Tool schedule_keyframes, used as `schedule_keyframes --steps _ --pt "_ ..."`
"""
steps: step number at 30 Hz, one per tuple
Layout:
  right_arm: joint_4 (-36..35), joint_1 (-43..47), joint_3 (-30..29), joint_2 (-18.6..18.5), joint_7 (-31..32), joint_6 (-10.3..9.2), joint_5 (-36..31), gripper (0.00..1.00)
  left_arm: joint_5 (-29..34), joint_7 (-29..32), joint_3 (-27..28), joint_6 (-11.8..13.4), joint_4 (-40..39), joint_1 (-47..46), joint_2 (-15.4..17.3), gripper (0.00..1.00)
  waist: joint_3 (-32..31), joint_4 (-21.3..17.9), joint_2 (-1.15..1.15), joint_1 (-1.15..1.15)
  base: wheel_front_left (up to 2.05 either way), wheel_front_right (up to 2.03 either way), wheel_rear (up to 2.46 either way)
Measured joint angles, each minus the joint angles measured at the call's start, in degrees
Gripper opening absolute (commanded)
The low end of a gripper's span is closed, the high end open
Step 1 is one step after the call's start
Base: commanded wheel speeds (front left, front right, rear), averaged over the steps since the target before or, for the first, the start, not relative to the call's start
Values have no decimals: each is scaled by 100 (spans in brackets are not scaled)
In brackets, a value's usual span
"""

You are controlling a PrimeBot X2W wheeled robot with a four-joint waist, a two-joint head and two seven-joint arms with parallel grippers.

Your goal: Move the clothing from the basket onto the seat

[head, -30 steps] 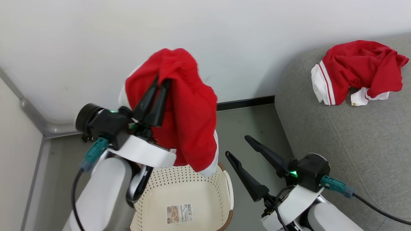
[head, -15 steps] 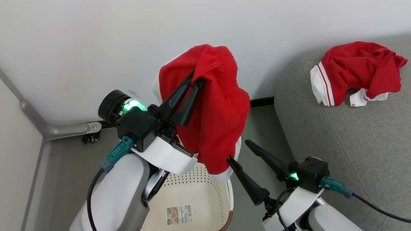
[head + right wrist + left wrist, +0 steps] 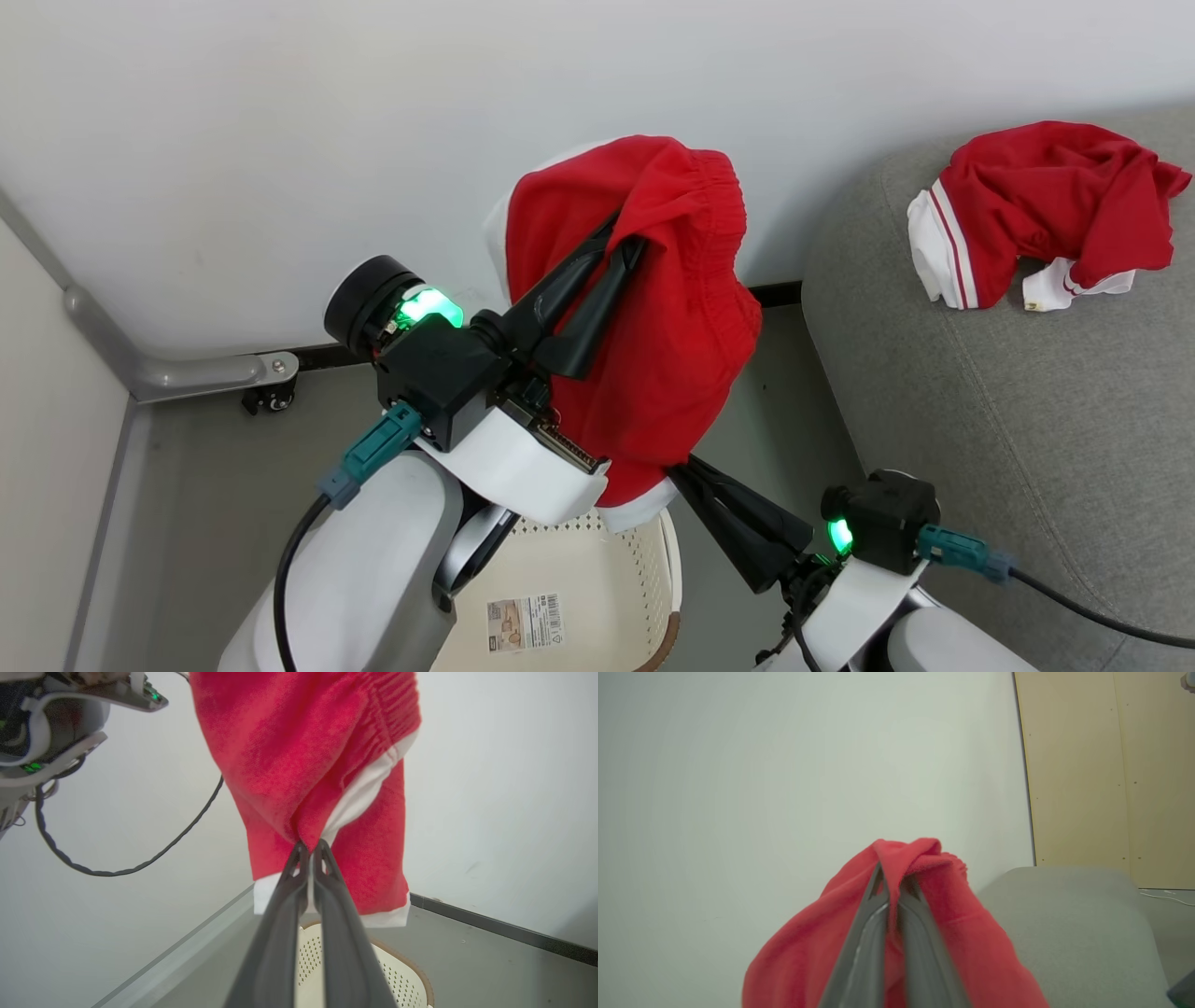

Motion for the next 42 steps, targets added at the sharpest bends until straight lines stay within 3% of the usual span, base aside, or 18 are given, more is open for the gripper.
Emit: schedule_keyframes --steps 14,15,16,17,25,42 --pt "-99 -97 76 -127 0 0 76 0 -7 247 -53 133 211 22 1 0 1 -6 0 0 0 0 0" --pt "-107 -97 77 -136 0 0 90 0 -7 294 -65 133 246 36 2 14 -1 -10 0 0 0 0 0" --pt "-107 -97 77 -136 0 0 90 0 -7 294 -65 133 246 36 2 49 -1 -10 0 0 0 0 0" --pt "-112 -98 78 -143 0 0 93 0 -7 308 -77 136 276 48 2 100 -2 -15 0 0 0 0 0" --pt "-126 -98 105 -166 0 0 102 0 -5 650 -167 174 397 109 82 100 -10 -44 0 0 0 0 0" --pt "-155 -98 -47 -187 0 0 133 0 -8 733 -102 227 291 135 125 100 39 -94 0 0 0 0 0"
